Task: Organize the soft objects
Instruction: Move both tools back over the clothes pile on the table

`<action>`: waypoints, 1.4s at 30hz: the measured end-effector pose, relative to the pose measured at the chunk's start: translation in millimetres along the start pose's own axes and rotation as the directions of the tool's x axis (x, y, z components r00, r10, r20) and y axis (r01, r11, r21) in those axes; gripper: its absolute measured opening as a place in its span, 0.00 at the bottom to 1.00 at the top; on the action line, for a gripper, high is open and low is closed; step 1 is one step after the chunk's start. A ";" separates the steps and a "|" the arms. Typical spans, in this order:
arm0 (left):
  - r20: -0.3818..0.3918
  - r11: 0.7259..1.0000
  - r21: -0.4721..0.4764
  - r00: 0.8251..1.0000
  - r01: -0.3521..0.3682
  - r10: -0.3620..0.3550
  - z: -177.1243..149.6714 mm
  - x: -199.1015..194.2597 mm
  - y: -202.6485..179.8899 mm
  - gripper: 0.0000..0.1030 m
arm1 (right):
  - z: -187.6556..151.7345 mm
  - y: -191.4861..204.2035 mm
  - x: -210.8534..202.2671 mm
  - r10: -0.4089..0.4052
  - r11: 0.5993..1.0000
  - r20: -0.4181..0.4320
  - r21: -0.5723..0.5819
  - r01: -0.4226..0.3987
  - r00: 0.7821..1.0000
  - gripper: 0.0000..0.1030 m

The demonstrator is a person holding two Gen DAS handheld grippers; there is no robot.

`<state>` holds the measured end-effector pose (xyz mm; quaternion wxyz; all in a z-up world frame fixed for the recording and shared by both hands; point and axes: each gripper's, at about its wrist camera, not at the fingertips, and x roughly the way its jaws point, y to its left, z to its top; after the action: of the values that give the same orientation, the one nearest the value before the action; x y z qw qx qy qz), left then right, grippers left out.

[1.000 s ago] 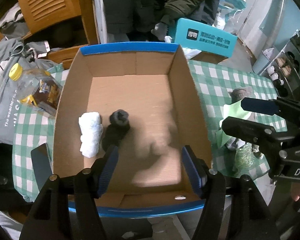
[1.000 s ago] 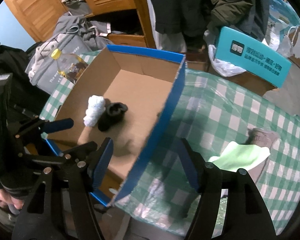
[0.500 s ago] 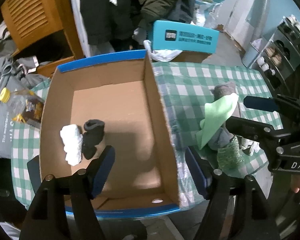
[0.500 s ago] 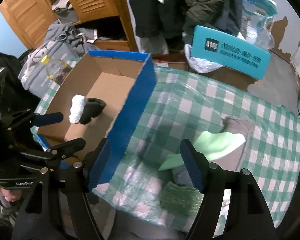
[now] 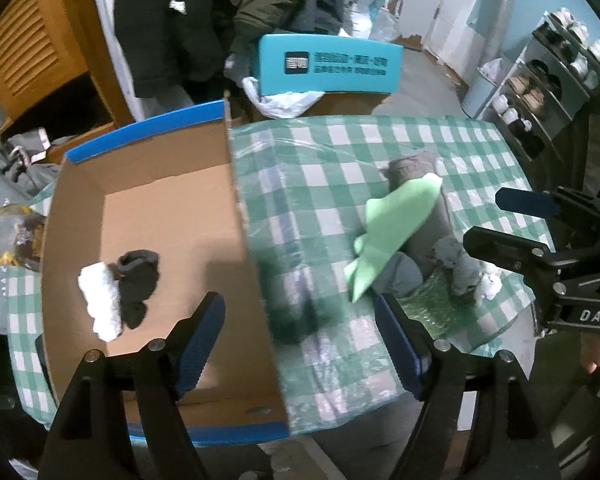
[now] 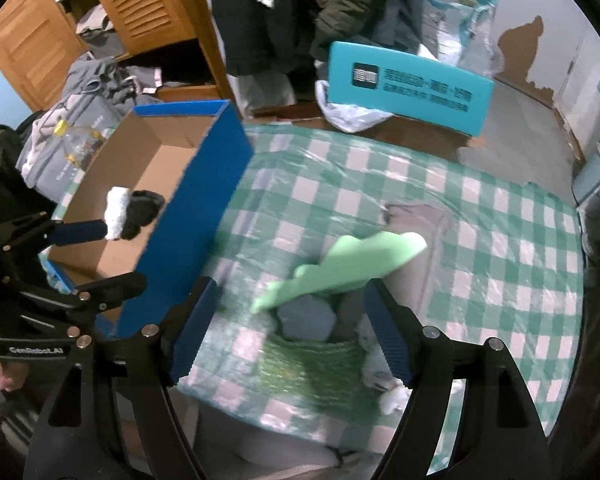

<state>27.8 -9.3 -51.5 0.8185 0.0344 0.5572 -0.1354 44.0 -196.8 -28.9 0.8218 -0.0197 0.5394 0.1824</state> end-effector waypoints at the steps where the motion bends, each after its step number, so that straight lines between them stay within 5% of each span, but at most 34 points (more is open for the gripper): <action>1: -0.004 1.000 0.006 1.000 0.005 -0.005 0.4 2.0 -3.9 0.77 | -2.2 -5.4 0.1 -0.006 1.000 -0.004 0.009 0.006 1.000 0.74; 21: -0.096 0.991 0.132 0.995 0.035 -0.023 3.1 41.9 -67.3 0.77 | -41.4 -71.1 12.2 -0.051 0.995 -0.049 0.084 0.055 0.998 0.74; 42: -0.171 0.988 0.148 0.985 0.033 -0.008 5.7 77.6 -83.8 0.77 | -64.5 -86.8 50.2 -0.062 0.998 -0.128 0.022 0.065 0.990 0.74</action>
<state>37.7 -105.2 -112.9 0.7618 0.1017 0.6133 -0.1821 32.8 -278.6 -115.0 0.7912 -0.0377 0.5923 0.1474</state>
